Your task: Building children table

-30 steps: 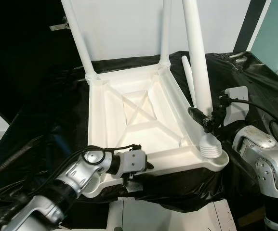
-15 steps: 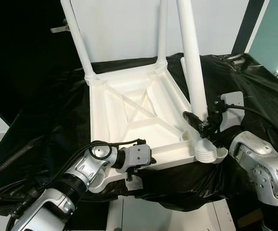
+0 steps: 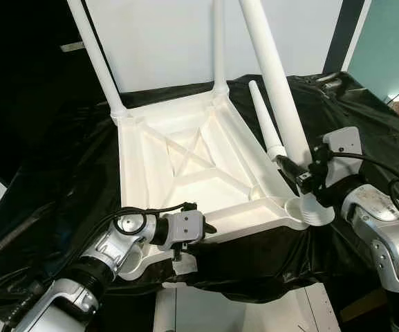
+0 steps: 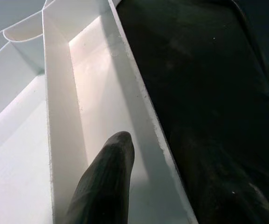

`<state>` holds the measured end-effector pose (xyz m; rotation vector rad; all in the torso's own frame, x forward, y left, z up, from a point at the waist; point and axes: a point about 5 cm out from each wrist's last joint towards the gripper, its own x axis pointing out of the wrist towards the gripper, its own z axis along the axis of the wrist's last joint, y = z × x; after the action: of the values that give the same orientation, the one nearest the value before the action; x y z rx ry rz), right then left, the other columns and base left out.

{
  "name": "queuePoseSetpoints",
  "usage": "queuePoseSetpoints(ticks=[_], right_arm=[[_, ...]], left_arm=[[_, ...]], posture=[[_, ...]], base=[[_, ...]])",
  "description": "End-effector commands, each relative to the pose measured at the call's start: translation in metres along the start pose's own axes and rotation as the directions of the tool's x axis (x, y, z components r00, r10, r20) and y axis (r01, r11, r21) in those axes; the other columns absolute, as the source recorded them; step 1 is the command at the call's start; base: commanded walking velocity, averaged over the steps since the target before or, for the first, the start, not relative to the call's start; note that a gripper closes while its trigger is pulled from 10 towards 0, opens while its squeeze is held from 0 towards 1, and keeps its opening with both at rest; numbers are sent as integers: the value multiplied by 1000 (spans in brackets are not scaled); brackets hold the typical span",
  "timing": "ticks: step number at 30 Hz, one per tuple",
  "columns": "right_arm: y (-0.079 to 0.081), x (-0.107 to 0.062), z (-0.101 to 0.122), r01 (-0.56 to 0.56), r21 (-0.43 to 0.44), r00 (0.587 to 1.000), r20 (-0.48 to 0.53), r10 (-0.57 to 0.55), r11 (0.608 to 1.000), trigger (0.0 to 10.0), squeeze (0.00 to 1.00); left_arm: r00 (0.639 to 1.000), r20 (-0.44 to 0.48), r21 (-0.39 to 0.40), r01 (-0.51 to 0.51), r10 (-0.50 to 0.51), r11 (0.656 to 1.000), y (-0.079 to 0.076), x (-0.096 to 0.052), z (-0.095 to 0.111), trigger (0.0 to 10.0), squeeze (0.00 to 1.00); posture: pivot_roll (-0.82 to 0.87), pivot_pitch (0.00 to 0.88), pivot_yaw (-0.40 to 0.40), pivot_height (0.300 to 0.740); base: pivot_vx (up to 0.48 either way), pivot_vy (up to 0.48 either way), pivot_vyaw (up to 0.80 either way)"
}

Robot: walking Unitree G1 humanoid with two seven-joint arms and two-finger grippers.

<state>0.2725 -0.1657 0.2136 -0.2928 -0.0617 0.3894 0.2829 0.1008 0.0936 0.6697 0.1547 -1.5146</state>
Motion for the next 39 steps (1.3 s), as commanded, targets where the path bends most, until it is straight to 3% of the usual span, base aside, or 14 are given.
queuePoseSetpoints(ticks=[1,3,8,16,19,25,26,28,29,31,32,33,38,39], right_arm=[[8,6,16,-26,-18,997,77,27,1000,10000,0],[11,8,23,-40,-6,993,115,40,999,10000,0],[13,9,16,-47,-5,991,124,47,999,10000,0],[18,1,-14,-27,11,993,115,26,1000,10000,0],[17,-7,-30,16,26,994,108,-18,1000,10000,0],[15,-11,-41,42,-17,994,99,-40,999,10000,0],[15,-10,-41,44,-21,994,102,-42,999,10000,0],[14,-9,-40,46,-25,993,106,-43,999,10000,0],[14,-9,-41,50,-21,993,108,-48,999,10000,0],[13,-8,-42,53,-18,993,109,-51,998,10000,0],[13,-8,-44,56,-5,993,107,-55,998,10000,0],[15,-7,-45,55,9,992,113,-56,998,10000,0],[18,-6,-45,54,27,990,129,-58,998,10000,0],[18,-6,-45,54,27,990,129,-58,998,10000,0]], left_arm=[[996,-93,-130,-10,-2,991,-14,-13,-32,10000,0],[995,-94,-119,24,-35,993,-18,-16,-33,10000,0],[996,-76,-128,32,-42,991,-17,-17,-32,10000,0],[996,-88,-111,21,-30,994,-14,-15,-33,10000,0],[998,-60,-140,11,-19,990,-12,-15,-31,10000,0],[999,-40,-164,11,-17,986,-10,-17,-31,10000,0],[999,-28,-181,15,-21,983,-9,-18,-30,10000,455],[1000,-14,-199,22,-25,980,-8,-19,-30,10000,455],[1000,-7,-192,21,-22,981,-7,-19,-29,10000,722],[1000,-2,-184,19,-19,983,-7,-19,-28,10000,722],[1000,11,-164,10,-8,986,-6,-21,-26,10000,569],[998,58,-170,7,3,985,-4,-23,-21,10000,0],[966,256,-219,25,33,975,3,-37,0,10000,0],[966,256,-219,25,33,975,3,-37,0,10000,0]], posture=[[-168,29,48,740],[-168,30,47,740],[-172,22,48,740],[-173,20,53,740],[-177,19,58,740],[-181,20,64,740],[-181,20,64,740],[-181,20,64,740],[-181,20,64,740],[-181,20,64,740],[-176,18,61,740],[-175,17,60,740],[-173,19,59,740],[-173,19,59,740]], base=[[0,0,0],[0,0,0],[0,0,0],[0,0,0],[0,0,0],[0,0,0],[0,0,0],[0,0,0],[0,0,0],[0,0,0],[0,0,0],[0,0,0],[0,0,0],[0,0,0]])
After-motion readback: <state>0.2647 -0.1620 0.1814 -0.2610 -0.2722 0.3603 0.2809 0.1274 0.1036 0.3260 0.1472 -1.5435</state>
